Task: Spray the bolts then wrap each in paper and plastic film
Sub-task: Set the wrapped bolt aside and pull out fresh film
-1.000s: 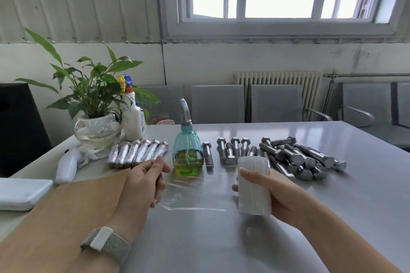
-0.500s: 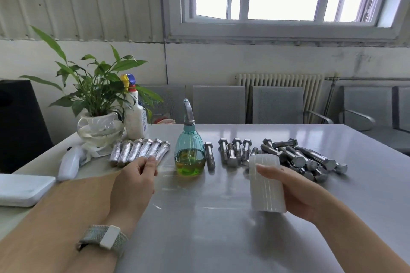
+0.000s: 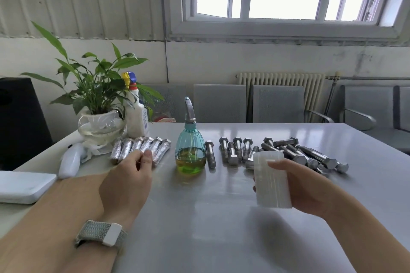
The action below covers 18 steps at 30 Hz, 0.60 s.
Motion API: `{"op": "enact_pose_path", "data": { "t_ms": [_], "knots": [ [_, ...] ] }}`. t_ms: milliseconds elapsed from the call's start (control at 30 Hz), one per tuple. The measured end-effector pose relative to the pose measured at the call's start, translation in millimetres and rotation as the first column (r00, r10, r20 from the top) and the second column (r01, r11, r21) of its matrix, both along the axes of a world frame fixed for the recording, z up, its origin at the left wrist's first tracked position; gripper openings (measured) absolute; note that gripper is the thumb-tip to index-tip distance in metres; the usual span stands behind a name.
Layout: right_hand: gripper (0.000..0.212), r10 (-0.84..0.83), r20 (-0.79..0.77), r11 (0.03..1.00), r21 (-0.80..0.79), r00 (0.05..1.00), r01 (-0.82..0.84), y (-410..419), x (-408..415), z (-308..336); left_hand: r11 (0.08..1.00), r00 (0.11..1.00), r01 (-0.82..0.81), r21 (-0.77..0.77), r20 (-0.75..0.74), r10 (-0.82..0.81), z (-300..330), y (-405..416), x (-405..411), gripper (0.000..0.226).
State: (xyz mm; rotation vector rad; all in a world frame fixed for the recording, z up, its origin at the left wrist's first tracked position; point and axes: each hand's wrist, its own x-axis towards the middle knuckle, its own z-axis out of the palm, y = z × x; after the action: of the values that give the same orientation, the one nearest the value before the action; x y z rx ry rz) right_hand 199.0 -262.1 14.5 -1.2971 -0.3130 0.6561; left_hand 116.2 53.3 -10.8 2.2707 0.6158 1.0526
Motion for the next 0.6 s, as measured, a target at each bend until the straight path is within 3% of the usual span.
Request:
{"op": "enact_pose_path", "data": {
  "t_ms": [100,400,500,600],
  "knots": [
    [0.071,0.026,-0.003,1.000,-0.008,1.000,-0.026,-6.3,1.5,1.2,1.000,1.000,0.004,-0.005,0.013,-0.004,-0.2,1.1,-0.2,0.039],
    [0.068,-0.107,0.120,0.991,-0.062,0.987,0.115,-14.1,11.1,-5.5,0.932,0.978,0.199,-0.301,0.113,-0.173,-5.5,8.0,6.9,0.040],
    [0.075,-0.149,0.109,0.981,-0.106,0.983,0.161,-12.8,10.4,-5.2,0.933,0.976,0.203,-0.298,0.139,-0.168,-5.8,8.3,9.1,0.042],
    [0.062,-0.154,0.027,0.982,-0.105,0.988,0.156,-16.6,9.2,-1.9,0.948,0.979,0.187,-0.258,0.130,-0.158,-6.4,9.4,8.9,0.042]
  ]
}}
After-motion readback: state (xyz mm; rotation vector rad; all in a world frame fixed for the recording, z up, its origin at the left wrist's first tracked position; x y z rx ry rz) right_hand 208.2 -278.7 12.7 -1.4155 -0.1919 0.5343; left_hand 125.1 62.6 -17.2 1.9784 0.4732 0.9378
